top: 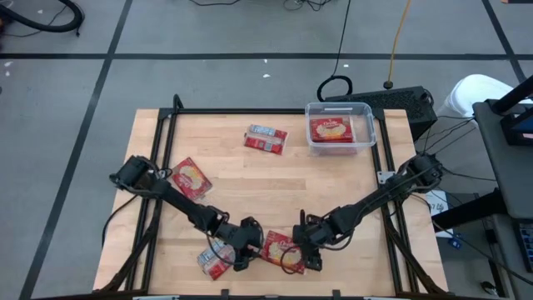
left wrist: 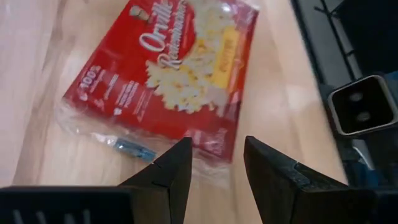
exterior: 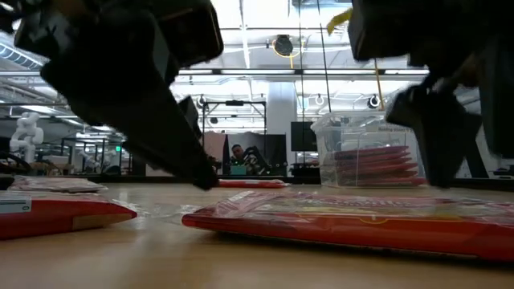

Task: Sort popcorn bags into baskets
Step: Put the popcorn bag into the transparent container

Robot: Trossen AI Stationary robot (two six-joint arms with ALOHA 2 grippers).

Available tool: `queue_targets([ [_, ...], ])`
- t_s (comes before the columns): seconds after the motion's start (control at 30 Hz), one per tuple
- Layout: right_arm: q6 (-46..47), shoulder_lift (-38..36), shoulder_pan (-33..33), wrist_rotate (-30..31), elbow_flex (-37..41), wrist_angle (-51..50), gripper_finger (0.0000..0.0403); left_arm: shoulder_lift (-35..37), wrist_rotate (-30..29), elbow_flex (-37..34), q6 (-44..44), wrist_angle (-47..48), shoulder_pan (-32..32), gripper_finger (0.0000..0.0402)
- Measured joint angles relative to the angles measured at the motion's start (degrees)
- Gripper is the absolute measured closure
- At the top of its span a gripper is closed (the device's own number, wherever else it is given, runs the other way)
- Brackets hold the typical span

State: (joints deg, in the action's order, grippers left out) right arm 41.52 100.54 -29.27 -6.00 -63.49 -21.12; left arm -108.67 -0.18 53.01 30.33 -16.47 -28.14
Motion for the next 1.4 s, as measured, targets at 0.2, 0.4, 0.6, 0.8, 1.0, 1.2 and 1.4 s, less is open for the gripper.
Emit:
queue_targets([
  [0.2,5.26,-0.83,0.40,-1.20,3.68,0.32,0.0143,-3.30,-0.89,0.05,0.20,-0.83,0.18,0.0252],
  [0.4,12.15,-1.25,0.31,-10.29,8.88,10.67,0.0141,-5.06,-1.03,0.26,0.76,-1.40,0.40,0.0252],
  [0.6,17.64,-1.79,0.34,-10.73,14.11,20.27,0.0151,-5.13,-1.05,0.20,1.69,-1.42,0.98,0.0252],
  [0.8,15.95,-1.69,0.34,-10.71,16.81,24.38,0.0197,-5.17,-1.37,0.17,1.92,-1.03,1.43,0.0252],
  [1.0,13.56,-1.61,0.34,-9.93,17.77,24.22,0.0304,-5.24,-1.36,0.13,2.86,-1.05,2.14,0.0252],
  [1.2,12.91,-1.56,0.46,-7.94,17.82,24.15,0.0394,-5.04,-0.95,0.05,3.01,-1.31,2.89,0.0252],
  [1.4,13.30,-4.41,0.84,-7.26,18.01,23.17,0.0400,1.14,3.08,-0.39,7.89,6.74,5.40,0.0252],
])
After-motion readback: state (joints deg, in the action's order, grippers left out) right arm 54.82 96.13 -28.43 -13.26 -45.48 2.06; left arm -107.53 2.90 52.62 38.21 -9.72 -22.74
